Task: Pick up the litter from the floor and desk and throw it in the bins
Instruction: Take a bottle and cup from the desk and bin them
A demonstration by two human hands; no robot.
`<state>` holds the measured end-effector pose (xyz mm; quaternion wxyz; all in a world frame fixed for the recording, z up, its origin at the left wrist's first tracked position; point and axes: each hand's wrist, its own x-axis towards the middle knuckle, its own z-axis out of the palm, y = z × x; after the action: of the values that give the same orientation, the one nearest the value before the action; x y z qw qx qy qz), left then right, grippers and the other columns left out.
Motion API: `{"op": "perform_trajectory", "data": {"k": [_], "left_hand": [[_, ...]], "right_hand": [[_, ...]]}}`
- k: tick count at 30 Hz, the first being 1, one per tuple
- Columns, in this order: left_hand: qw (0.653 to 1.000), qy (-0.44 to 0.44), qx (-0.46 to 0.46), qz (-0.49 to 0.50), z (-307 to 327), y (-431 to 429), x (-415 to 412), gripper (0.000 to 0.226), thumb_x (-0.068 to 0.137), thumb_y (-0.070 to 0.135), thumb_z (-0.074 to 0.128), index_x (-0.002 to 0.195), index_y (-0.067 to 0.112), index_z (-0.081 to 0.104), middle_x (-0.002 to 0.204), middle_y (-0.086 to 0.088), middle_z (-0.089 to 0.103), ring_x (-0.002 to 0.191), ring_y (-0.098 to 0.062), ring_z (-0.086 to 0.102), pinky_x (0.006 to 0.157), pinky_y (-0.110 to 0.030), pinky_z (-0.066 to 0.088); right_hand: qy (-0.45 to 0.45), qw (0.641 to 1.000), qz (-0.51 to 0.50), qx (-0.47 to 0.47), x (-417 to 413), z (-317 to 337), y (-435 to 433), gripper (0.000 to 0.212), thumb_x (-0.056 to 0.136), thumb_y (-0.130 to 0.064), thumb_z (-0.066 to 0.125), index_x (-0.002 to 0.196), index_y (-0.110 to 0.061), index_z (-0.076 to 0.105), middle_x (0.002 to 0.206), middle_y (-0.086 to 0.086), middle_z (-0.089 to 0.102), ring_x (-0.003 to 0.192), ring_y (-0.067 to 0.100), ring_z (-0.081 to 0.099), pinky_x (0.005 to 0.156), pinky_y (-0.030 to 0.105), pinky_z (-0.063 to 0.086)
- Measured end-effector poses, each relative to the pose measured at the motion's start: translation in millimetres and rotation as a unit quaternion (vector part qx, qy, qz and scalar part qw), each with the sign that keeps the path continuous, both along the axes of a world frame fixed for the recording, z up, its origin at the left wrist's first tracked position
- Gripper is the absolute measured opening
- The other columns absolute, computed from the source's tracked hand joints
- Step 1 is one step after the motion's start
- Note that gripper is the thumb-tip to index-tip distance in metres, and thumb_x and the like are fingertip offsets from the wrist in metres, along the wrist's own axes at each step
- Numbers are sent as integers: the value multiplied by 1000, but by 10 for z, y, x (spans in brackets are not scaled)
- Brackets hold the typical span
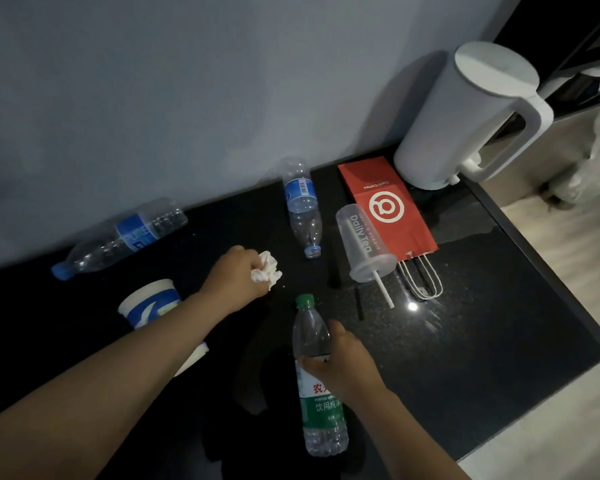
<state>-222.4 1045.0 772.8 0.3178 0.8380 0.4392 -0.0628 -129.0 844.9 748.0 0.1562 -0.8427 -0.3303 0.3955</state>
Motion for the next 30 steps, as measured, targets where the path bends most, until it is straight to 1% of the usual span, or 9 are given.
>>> {"op": "perform_trajectory", "data": {"k": [3,6,8,12,15,20,22,25,30], "left_hand": [[999,-29,9,40,99,-108,-318,20,78,18,73,93,11,61,107,-6,51,86,-15,55,75,-23,43],[993,-57,10,99,231,-228,-673,24,78,19,73,99,16,60,105,2,48,86,-10,54,75,-22,43],[988,-84,14,126,307,-300,-942,23,77,20,73,95,21,58,101,7,48,82,-6,54,72,-21,45],[979,-96,31,179,348,-376,-1408,30,76,21,74,99,24,56,103,9,45,84,-4,54,66,-12,38],[970,-69,36,229,270,-350,-1610,37,76,23,75,106,21,54,109,1,46,92,-13,55,74,-21,41],[949,-45,13,311,80,-289,-1595,52,78,33,73,120,13,49,125,-11,42,102,-23,55,77,-29,45],[936,-40,-7,351,17,-267,-1522,63,77,41,74,125,9,47,127,-13,41,103,-26,56,82,-36,51],[916,-40,-24,398,-74,-282,-1442,83,70,49,78,130,7,39,130,-15,40,109,-30,54,88,-45,52],[897,-31,-61,437,-171,-321,-1384,95,67,45,82,135,4,29,134,-19,35,113,-32,51,84,-44,52]], "right_hand": [[10,1000,7,-8,-23,-3,40,65,81,-38,70,131,-9,41,121,10,57,106,25,59,78,28,47],[31,999,9,-20,-58,-9,78,55,81,-34,71,123,-12,44,115,10,60,100,25,62,78,33,53],[36,999,10,-28,-90,0,107,53,80,-33,71,121,-12,44,113,9,60,97,24,63,72,32,52],[37,998,20,-38,-167,27,174,50,78,-33,71,116,-14,44,109,8,60,89,21,63,63,27,47],[44,998,26,-31,-255,72,251,49,74,-35,73,112,-17,47,104,4,61,83,15,62,57,23,45],[46,998,27,20,-385,185,308,45,73,-37,74,109,-21,53,104,1,60,85,12,62,59,22,45],[52,998,21,38,-399,251,275,42,74,-37,75,108,-24,54,103,-1,61,83,8,63,57,18,46],[51,997,7,59,-383,345,201,42,75,-36,76,110,-24,56,102,-2,63,84,9,64,62,21,51],[40,997,-10,71,-334,463,110,39,76,-34,75,108,-26,55,100,-4,64,83,7,64,60,19,48]]}}
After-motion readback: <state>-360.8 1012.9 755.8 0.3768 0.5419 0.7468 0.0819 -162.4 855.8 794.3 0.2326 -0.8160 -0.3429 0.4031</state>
